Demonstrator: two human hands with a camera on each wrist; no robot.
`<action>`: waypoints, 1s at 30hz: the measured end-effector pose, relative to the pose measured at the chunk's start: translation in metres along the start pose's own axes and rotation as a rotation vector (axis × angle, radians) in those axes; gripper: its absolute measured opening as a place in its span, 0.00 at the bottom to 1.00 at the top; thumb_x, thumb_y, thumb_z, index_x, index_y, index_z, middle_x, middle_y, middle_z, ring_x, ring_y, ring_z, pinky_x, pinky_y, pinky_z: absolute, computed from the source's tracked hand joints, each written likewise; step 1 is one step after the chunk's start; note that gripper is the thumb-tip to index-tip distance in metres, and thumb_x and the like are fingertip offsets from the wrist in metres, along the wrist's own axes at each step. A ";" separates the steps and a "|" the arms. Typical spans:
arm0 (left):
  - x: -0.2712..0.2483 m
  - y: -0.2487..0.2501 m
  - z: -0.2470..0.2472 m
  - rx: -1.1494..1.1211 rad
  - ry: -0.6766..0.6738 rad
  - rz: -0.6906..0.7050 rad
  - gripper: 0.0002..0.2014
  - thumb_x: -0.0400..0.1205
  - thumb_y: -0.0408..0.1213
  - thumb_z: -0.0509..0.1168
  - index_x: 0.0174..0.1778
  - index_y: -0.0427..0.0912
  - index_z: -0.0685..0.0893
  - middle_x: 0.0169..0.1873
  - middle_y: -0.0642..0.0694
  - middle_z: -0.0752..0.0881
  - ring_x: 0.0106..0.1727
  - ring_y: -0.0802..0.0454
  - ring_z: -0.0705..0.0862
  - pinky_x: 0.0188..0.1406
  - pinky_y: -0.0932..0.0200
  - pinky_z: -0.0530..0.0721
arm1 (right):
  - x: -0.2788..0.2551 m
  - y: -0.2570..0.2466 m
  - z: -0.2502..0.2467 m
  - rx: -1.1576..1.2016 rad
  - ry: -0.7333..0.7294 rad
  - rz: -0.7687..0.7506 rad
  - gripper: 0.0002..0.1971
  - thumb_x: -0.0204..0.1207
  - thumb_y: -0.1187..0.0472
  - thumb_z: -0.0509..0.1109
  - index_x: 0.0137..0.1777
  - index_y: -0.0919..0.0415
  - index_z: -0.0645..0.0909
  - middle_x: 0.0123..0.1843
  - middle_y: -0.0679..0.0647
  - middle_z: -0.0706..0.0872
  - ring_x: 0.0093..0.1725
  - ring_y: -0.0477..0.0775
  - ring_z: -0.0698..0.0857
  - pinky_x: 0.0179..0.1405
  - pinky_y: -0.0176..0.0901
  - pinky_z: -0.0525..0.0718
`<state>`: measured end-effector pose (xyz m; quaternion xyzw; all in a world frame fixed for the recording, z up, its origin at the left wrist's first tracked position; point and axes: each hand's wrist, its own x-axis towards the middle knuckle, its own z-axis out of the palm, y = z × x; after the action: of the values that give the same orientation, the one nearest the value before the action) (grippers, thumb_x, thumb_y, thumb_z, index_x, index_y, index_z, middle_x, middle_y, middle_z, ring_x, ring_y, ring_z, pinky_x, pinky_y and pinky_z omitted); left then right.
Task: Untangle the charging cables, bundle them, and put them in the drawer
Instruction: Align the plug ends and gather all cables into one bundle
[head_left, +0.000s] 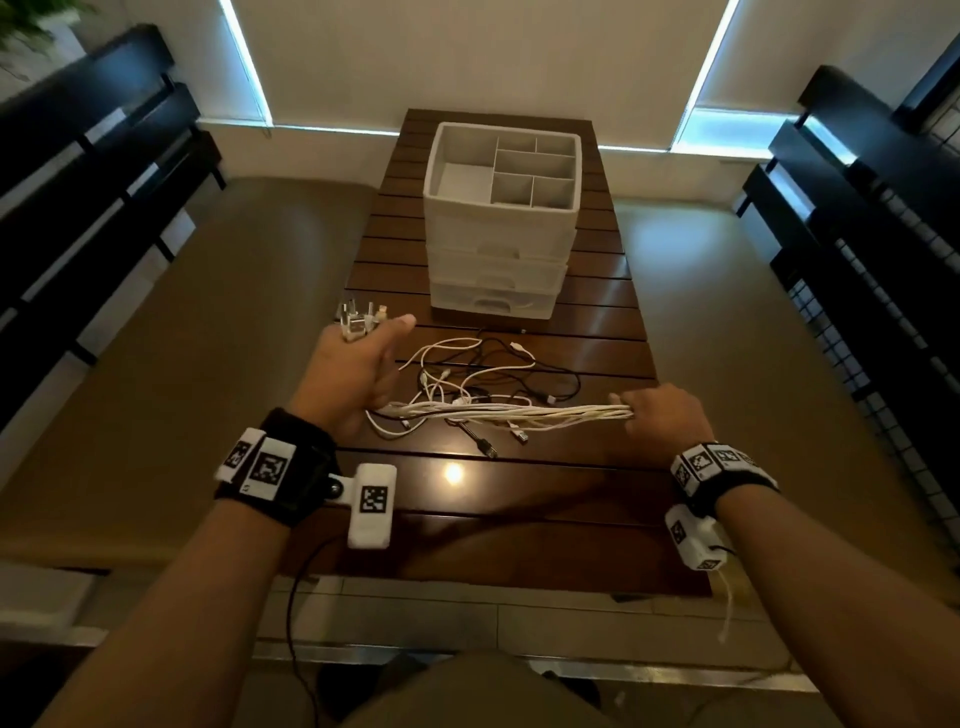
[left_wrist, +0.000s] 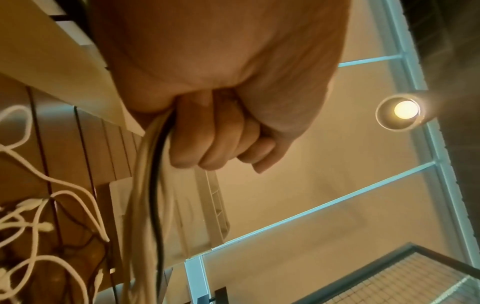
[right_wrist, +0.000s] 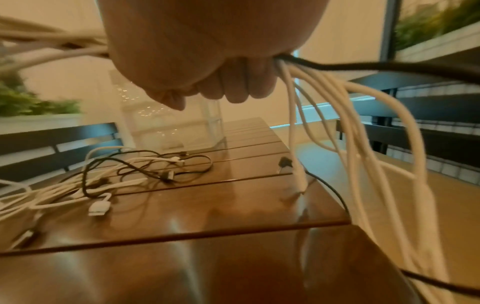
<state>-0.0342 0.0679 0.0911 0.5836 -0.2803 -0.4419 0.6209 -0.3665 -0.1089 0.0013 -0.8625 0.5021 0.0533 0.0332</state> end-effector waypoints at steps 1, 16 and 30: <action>-0.001 -0.003 0.002 -0.030 0.017 -0.010 0.24 0.88 0.38 0.69 0.28 0.49 0.67 0.19 0.51 0.61 0.15 0.55 0.57 0.17 0.66 0.56 | -0.001 0.001 0.001 -0.014 0.005 0.017 0.19 0.91 0.46 0.58 0.53 0.49 0.90 0.35 0.51 0.82 0.43 0.62 0.89 0.38 0.46 0.75; -0.005 -0.016 -0.008 -0.497 0.159 -0.086 0.29 0.89 0.40 0.62 0.20 0.51 0.61 0.14 0.54 0.57 0.14 0.57 0.53 0.14 0.63 0.50 | 0.032 -0.049 -0.051 0.034 -0.529 -0.116 0.47 0.70 0.42 0.84 0.85 0.53 0.67 0.81 0.55 0.75 0.78 0.61 0.77 0.75 0.60 0.80; -0.011 -0.037 -0.040 -0.511 0.163 -0.097 0.28 0.90 0.43 0.63 0.22 0.49 0.63 0.13 0.54 0.58 0.11 0.57 0.57 0.12 0.64 0.53 | 0.113 -0.190 0.030 0.205 -0.418 -0.112 0.18 0.79 0.43 0.76 0.44 0.58 0.81 0.46 0.58 0.83 0.46 0.60 0.84 0.45 0.47 0.80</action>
<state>-0.0130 0.0995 0.0503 0.4545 -0.0805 -0.4791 0.7466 -0.1481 -0.1091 -0.0414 -0.8513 0.4384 0.1777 0.2269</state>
